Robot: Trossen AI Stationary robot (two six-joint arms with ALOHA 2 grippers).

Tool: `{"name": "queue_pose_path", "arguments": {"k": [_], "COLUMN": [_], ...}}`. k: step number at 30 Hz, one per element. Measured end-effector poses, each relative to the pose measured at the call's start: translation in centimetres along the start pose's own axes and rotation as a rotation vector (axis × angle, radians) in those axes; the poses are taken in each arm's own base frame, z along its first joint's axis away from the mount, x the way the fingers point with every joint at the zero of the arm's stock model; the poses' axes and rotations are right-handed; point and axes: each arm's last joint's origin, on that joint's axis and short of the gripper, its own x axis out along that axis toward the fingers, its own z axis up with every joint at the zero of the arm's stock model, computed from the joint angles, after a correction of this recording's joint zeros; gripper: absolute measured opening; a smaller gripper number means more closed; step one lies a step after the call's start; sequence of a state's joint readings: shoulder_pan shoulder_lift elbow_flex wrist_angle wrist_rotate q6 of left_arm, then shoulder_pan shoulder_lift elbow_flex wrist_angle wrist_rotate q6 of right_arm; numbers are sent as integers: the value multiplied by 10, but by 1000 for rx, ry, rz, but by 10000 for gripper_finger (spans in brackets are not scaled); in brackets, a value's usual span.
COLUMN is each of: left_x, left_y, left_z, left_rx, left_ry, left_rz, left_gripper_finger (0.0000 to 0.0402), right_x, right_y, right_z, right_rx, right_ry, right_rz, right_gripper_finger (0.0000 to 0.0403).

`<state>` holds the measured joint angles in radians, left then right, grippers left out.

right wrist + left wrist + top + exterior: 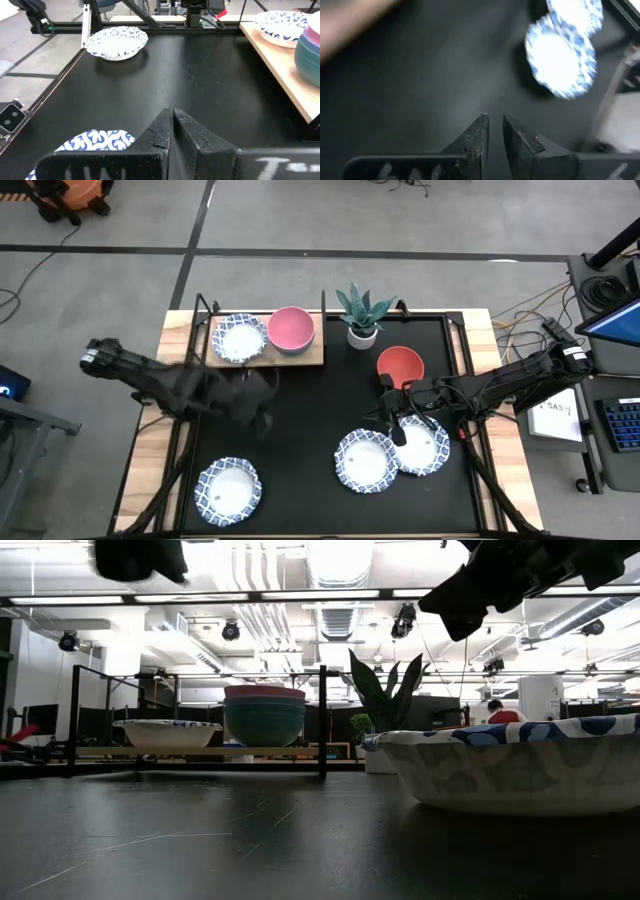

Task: Place and stack bowls onto a shelf
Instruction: Stack the white patterned bowl on top of the other white patterned bowl on the shelf

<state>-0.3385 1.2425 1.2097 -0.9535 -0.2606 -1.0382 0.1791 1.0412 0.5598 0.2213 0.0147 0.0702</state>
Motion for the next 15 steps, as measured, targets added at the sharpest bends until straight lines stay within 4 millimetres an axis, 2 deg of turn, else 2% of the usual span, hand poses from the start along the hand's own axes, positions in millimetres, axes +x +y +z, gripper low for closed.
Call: {"name": "queue_pose_path", "arguments": {"k": [6, 10, 15], "left_x": [19, 44, 68], "left_y": [-43, -57, -69], "left_z": [-58, -92, -121], "left_rx": [-169, -274, -388], "left_ry": [180, 322, 503], "left_rz": [21, 117, 207], "left_gripper_finger": [38, 39, 59], "right_x": [0, 0, 0], "right_y": [0, 1, 1], "right_z": [0, 0, 0], "right_rx": [0, -1, -2], "right_ry": [0, 1, 1], "right_rz": [0, 18, 19], "right_gripper_finger": [9, 9, 9]}}
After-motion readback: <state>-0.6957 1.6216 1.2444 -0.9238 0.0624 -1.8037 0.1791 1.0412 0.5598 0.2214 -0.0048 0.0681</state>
